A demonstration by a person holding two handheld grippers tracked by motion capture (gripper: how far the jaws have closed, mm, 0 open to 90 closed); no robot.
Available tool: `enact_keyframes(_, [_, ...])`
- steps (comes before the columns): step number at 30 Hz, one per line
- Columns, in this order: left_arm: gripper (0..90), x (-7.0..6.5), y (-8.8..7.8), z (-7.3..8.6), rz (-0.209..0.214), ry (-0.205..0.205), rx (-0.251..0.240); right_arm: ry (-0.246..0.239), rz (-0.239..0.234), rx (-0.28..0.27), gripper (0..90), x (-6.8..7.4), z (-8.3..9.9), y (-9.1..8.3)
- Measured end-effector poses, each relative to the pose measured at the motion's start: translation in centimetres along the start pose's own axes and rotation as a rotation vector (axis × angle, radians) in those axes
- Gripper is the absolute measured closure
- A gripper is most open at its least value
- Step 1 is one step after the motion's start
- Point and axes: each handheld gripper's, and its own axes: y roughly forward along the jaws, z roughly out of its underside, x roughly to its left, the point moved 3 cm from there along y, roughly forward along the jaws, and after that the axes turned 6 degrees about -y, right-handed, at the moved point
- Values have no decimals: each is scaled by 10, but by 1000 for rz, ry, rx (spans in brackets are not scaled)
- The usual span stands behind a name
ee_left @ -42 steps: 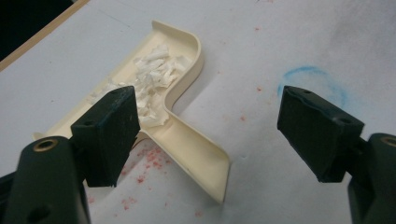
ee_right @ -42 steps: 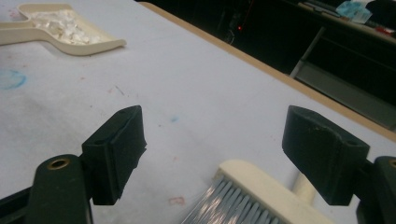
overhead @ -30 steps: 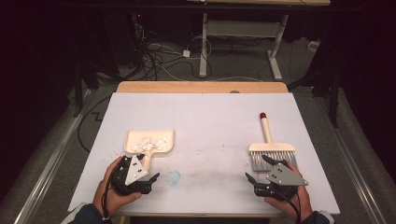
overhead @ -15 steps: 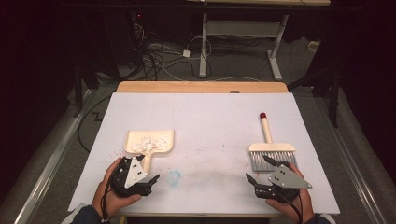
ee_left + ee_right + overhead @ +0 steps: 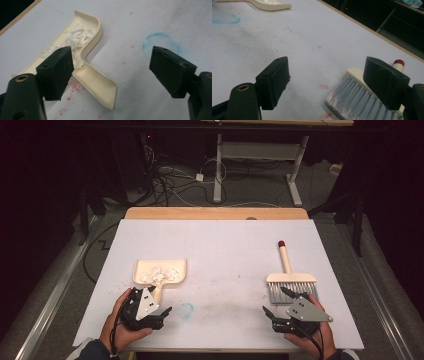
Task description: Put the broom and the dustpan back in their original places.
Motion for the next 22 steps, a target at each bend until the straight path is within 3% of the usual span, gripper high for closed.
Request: enact_keyframes(22, [188, 0, 4, -3, -2, -2, 3, -18, -6, 5, 214, 0, 0, 1])
